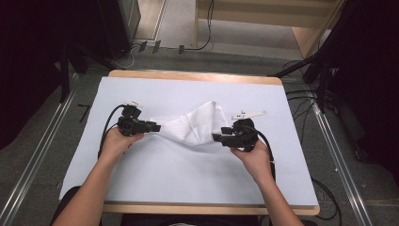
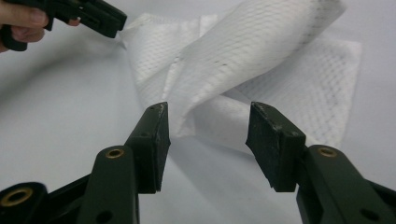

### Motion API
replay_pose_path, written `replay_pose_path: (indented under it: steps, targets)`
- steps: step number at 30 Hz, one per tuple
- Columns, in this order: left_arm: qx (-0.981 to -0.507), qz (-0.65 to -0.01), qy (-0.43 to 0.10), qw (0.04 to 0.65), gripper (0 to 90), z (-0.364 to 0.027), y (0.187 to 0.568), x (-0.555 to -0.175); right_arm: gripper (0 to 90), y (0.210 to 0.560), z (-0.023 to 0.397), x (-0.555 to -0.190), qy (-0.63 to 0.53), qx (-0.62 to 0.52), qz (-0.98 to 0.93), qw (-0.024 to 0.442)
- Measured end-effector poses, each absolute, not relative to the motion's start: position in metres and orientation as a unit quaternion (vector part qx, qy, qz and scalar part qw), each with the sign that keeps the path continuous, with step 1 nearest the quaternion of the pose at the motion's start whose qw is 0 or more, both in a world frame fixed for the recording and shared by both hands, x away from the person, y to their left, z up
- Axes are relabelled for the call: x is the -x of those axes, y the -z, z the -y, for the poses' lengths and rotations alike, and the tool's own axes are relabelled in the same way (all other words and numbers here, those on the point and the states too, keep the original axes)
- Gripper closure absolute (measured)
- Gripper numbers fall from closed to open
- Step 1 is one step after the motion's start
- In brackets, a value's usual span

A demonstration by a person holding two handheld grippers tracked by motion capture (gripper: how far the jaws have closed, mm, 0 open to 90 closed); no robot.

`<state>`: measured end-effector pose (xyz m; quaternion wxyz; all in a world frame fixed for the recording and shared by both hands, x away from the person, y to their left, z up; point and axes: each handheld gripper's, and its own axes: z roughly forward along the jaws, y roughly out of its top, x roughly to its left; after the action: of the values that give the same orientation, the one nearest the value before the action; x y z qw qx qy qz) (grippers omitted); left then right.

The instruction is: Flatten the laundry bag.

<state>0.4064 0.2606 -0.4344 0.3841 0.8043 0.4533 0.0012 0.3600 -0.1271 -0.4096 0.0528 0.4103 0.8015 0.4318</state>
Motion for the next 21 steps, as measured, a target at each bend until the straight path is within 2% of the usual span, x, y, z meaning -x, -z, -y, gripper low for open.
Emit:
replay_pose_path:
  steps: [5, 7, 17, 21]
  targets:
    - [-0.803, -0.455, -0.005, 0.386, 56.9, -0.265, 0.432, -0.403, 51.1, 0.408, 0.133, -0.368, -0.434, -0.421, -0.795, 0.057]
    - [-0.803, -0.457, -0.013, 0.384, 54.4, -0.268, 0.430, -0.400, 48.3, 0.407, 0.132, -0.378, -0.436, -0.426, -0.791, 0.055]
    - [-0.799, -0.460, -0.017, 0.388, 53.4, -0.273, 0.427, -0.391, 43.3, 0.401, 0.117, -0.406, -0.430, -0.424, -0.795, 0.066]
    - [-0.799, -0.458, -0.021, 0.389, 53.8, -0.276, 0.425, -0.387, 38.0, 0.406, 0.107, -0.428, -0.412, -0.424, -0.803, 0.070]
